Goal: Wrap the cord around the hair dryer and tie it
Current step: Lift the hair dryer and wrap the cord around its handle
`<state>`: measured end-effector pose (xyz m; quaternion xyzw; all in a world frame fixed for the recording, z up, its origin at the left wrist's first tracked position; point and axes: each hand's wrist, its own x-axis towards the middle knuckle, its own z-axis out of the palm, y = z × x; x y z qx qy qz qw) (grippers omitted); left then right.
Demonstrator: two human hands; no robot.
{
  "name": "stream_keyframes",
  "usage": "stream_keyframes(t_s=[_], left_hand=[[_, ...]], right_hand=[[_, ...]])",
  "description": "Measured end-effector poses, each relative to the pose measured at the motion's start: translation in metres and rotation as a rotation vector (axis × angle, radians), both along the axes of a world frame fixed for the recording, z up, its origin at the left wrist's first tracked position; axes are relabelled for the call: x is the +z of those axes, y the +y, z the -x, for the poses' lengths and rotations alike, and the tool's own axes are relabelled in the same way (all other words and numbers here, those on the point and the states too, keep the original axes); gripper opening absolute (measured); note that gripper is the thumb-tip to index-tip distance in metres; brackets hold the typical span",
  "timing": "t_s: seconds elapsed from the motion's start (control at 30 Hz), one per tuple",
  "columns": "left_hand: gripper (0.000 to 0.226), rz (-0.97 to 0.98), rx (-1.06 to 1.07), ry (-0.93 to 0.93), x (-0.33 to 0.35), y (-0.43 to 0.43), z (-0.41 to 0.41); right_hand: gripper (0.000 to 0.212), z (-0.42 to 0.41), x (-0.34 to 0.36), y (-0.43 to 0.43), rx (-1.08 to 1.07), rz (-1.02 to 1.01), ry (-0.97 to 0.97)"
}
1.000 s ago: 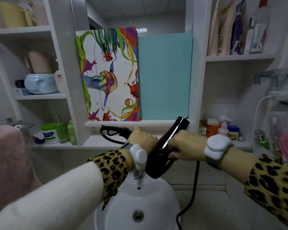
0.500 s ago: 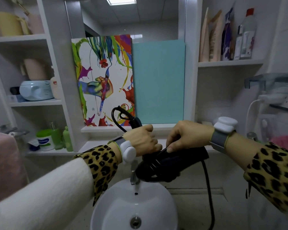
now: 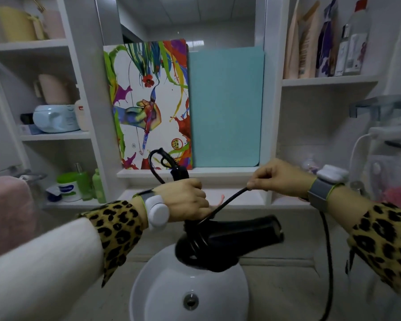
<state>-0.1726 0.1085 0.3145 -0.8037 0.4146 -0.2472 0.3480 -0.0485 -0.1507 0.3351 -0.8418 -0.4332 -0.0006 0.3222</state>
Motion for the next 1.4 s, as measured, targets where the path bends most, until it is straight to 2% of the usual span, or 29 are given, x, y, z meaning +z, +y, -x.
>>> stream_keyframes(t_s=[0.03, 0.1, 0.23, 0.3, 0.37, 0.5, 0.57, 0.63, 0.73, 0.83, 0.93, 1.0, 1.07, 1.17, 1.27, 1.4], left_hand=[[0.01, 0.11, -0.017, 0.016, -0.001, 0.001, 0.001], [0.02, 0.356, -0.007, 0.031, -0.003, 0.0, 0.002], [0.038, 0.824, 0.078, -0.059, -0.005, -0.015, 0.002], [0.049, 1.01, 0.155, -0.067, -0.006, -0.024, -0.003], [0.054, 1.15, 0.201, -0.035, -0.011, -0.034, -0.009], [0.044, 1.298, 0.424, -0.034, -0.022, -0.046, -0.023], [0.034, 1.272, 0.57, -0.016, -0.023, -0.041, -0.029], [0.025, 1.172, 0.68, -0.036, -0.025, -0.031, -0.034], [0.013, 0.916, 0.806, -0.173, -0.031, -0.019, -0.037], [0.014, 0.651, 0.923, -0.223, -0.033, -0.012, -0.037], [0.01, 0.414, 0.883, -0.149, -0.032, -0.011, -0.037], [0.01, 0.238, 0.768, -0.034, -0.032, -0.016, -0.036], [0.008, 0.075, 0.618, 0.069, -0.032, -0.022, -0.031], [0.009, -0.124, 0.311, 0.008, -0.03, -0.028, -0.02], [0.013, -0.056, 0.013, -0.08, -0.024, -0.022, -0.012], [0.022, 0.047, -0.168, -0.131, -0.014, -0.01, -0.005]], right_hand=[[0.015, -0.005, -0.008, 0.001, 0.001, -0.054, -0.006], [0.014, -0.016, -0.027, 0.007, 0.023, -0.15, 0.017], [0.039, -0.017, -0.067, 0.027, -0.053, -0.457, 0.303], [0.037, -0.015, -0.083, 0.042, -0.096, -0.567, 0.452], [0.028, -0.011, -0.102, 0.059, -0.147, -0.566, 0.472], [0.03, 0.011, -0.135, 0.077, -0.318, -0.48, 0.393], [0.029, 0.022, -0.142, 0.075, -0.256, -0.44, 0.285], [0.021, 0.03, -0.148, 0.072, -0.198, -0.302, 0.183], [0.024, 0.043, -0.157, 0.064, -0.118, -0.017, 0.044], [0.03, 0.053, -0.143, 0.052, -0.091, 0.185, -0.179], [0.034, 0.055, -0.104, 0.042, -0.067, 0.221, -0.471], [0.037, 0.055, -0.076, 0.038, -0.003, 0.216, -0.65], [0.041, 0.054, -0.053, 0.035, 0.087, 0.23, -0.739], [0.04, 0.047, -0.033, 0.028, 0.209, 0.22, -0.702], [0.03, 0.037, -0.025, 0.024, 0.246, 0.125, -0.416], [0.017, 0.022, -0.021, 0.008, 0.171, 0.078, -0.045]])
